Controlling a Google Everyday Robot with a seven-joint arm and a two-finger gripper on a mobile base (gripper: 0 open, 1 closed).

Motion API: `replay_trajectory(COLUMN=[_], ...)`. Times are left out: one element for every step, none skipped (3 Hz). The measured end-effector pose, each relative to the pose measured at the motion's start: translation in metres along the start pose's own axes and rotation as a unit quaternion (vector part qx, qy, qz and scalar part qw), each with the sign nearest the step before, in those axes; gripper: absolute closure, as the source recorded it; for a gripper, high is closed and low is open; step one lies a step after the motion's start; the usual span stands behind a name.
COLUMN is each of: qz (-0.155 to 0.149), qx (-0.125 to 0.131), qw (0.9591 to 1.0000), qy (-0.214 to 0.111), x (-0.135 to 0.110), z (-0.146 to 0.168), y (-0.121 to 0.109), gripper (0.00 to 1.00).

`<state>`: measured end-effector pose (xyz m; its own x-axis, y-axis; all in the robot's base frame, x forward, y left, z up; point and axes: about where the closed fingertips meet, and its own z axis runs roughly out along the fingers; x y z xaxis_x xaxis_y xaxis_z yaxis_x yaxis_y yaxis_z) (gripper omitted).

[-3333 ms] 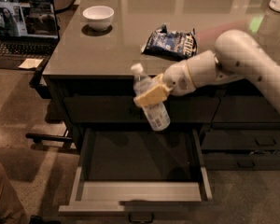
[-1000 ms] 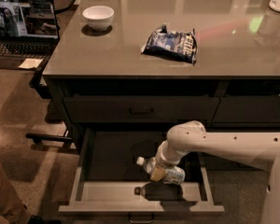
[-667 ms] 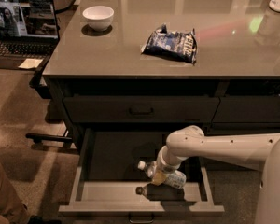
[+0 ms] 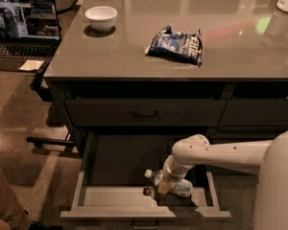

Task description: Place blue plastic bottle into middle drawer

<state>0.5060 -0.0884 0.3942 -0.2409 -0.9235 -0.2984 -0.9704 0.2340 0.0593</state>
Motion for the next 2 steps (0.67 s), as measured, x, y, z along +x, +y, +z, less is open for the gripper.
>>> replay_trajectory(qz=[0.016,0.044], qx=[-0.004,0.001], qw=[0.9998,0.9988], qy=[-0.005,-0.020], x=[0.0083,0.0136], z=[0.0070,0.0026], y=[-0.0037,-0.0108], gripper=[0.00,0.00])
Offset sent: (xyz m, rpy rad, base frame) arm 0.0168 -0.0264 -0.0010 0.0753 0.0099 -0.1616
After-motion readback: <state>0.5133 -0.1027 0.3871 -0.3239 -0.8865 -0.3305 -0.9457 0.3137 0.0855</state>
